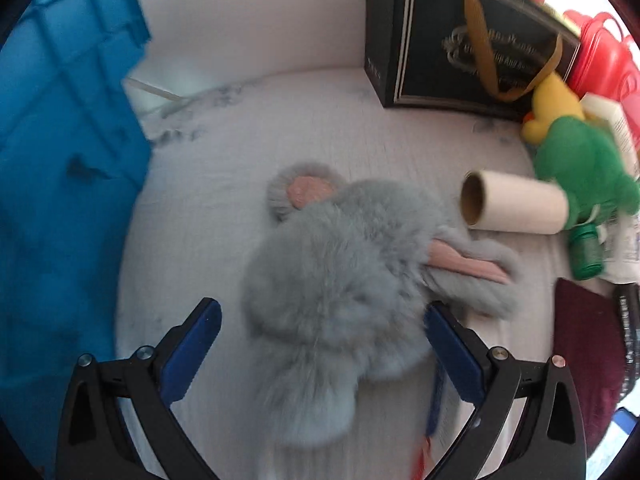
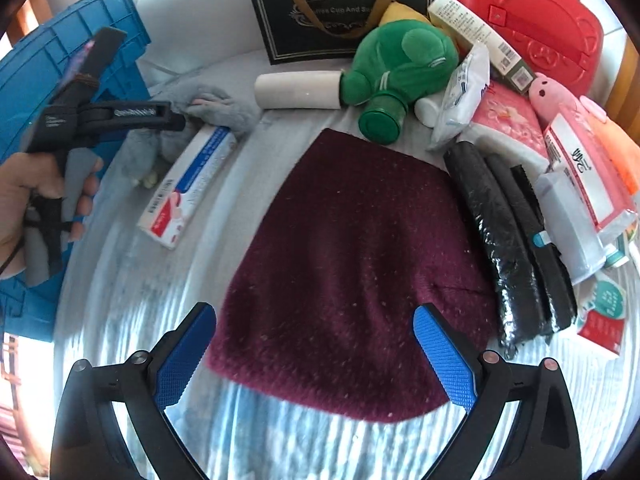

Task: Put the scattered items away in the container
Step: 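Grasp the grey bunny plush with the left tool while the right tool grasps the maroon hat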

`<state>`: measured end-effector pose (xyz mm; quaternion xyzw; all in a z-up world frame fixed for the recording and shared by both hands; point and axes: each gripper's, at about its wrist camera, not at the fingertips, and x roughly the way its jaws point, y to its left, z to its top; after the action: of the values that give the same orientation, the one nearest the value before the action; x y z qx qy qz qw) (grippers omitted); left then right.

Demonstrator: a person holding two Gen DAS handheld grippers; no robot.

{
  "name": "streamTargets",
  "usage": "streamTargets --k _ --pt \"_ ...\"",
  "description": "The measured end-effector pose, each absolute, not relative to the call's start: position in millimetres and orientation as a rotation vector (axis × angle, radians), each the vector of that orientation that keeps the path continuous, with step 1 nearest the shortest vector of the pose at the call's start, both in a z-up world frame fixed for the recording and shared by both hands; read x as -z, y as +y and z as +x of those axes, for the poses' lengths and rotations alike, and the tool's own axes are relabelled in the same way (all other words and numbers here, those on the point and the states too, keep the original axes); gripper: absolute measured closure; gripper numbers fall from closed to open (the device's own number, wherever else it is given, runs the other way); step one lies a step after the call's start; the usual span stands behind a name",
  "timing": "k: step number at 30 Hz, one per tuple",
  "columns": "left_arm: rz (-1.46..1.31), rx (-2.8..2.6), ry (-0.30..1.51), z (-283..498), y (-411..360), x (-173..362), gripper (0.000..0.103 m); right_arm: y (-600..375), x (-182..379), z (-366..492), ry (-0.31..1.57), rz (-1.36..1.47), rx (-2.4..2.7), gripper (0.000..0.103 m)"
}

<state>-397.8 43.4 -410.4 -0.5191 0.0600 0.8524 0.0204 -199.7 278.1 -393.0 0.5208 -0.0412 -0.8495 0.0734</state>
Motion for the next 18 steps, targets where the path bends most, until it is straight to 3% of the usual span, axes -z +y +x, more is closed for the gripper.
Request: streamTargets --k 6,8,10,11,12,13,18 --pt "-1.638 -2.635 0.119 -415 46 433 0.0 280 406 -208 -0.067 1.569 2.568 0.002" --pt "-1.637 -2.636 0.091 -416 46 432 0.006 279 412 -211 -0.024 1.574 2.593 0.002" --pt "-1.62 -2.631 0.097 -414 51 429 0.032 280 416 -212 0.003 1.575 2.619 0.002" --pt "-1.606 -2.632 0.115 -412 54 427 0.039 280 417 -213 0.017 1.566 2.637 0.002" --pt "-1.601 -2.628 0.116 -410 56 425 0.055 279 419 -215 0.031 1.557 2.647 0.001" --pt "-1.601 -2.628 0.109 -407 58 423 0.065 279 421 -216 0.047 1.555 2.651 0.001" --pt "-1.581 -2.653 0.047 -391 58 419 0.071 280 430 -224 0.081 1.548 2.679 0.0"
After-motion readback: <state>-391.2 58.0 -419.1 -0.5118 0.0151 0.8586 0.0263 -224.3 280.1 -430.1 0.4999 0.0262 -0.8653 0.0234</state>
